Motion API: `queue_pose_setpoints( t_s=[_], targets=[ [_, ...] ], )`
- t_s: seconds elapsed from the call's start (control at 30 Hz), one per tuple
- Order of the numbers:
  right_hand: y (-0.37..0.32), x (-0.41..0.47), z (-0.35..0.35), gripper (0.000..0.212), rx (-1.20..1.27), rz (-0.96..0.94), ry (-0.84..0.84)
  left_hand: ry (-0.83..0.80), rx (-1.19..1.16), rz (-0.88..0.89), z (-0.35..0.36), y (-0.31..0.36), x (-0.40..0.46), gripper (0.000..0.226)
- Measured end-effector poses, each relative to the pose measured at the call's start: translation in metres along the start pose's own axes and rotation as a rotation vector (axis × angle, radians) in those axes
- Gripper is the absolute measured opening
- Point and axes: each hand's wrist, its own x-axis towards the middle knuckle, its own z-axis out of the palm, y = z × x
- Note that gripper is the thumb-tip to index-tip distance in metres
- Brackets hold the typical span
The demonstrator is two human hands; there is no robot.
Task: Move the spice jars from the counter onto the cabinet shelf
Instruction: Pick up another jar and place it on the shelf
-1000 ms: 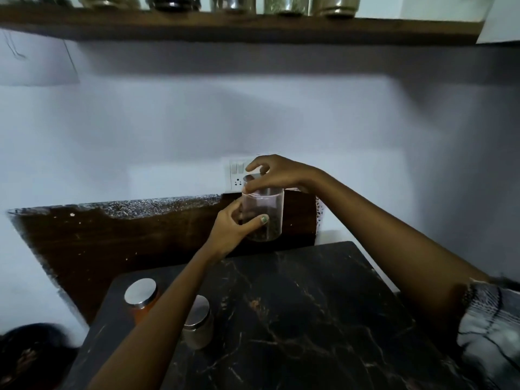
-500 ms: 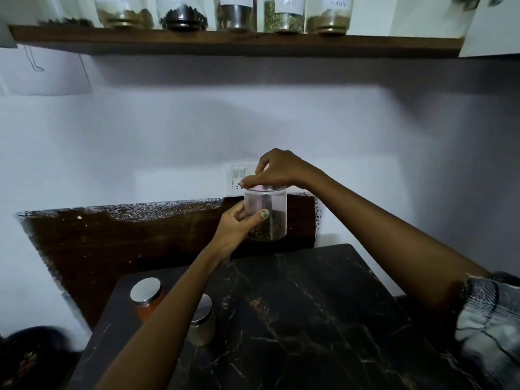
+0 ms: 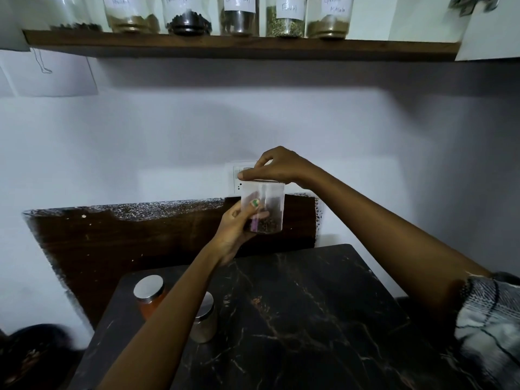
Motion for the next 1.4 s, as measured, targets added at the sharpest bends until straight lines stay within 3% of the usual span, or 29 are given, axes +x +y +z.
queue_pose_setpoints(
  t_s=[0.13, 0.3, 0.4, 0.57, 0.63, 0.73, 0.83, 0.93, 1.07, 1.2, 1.4],
  targets=[
    [-0.006, -0.006, -0.012, 0.034, 0.081, 0.064, -0.196, -0.054, -0.140, -0.069, 0.000, -0.002, -0.004, 0.061],
    [0.001, -0.003, -0.003, 0.043, 0.088, 0.018, 0.039, -0.004, -0.057, -0.067, 0.009, -0.001, -0.003, 0.048],
    [0.003, 0.000, 0.000, 0.050, -0.022, -0.005, 0.095, 0.009, -0.049, -0.071, 0.013, 0.000, -0.003, 0.056],
    [0.001, -0.003, -0.014, 0.048, 0.051, 0.091, -0.237, -0.075, -0.092, -0.094, 0.005, -0.008, -0.003, 0.071],
    [0.005, -0.003, -0.016, 0.038, 0.153, 0.104, -0.292, -0.098, -0.088, -0.108, 0.001, -0.011, -0.001, 0.080],
    [0.012, -0.001, -0.013, 0.031, 0.259, 0.107, -0.192, -0.086, -0.062, -0.107, 0.001, -0.012, 0.001, 0.067],
    [0.015, 0.002, -0.009, 0.037, 0.248, 0.095, -0.024, -0.034, 0.005, -0.058, 0.002, -0.013, 0.004, 0.053],
    [0.018, 0.005, -0.008, 0.048, 0.203, 0.069, 0.053, -0.010, 0.106, 0.010, 0.004, -0.014, 0.006, 0.062],
    [0.017, 0.006, -0.013, 0.046, 0.152, 0.075, -0.057, -0.001, 0.128, 0.030, 0.004, -0.015, 0.007, 0.067],
    [0.025, 0.008, -0.027, 0.043, 0.268, 0.127, -0.255, 0.037, 0.097, 0.033, -0.003, -0.019, 0.009, 0.074],
    [0.035, 0.011, -0.030, 0.046, 0.358, 0.118, -0.288, 0.044, 0.141, 0.037, -0.007, -0.019, 0.010, 0.088]
  ],
)
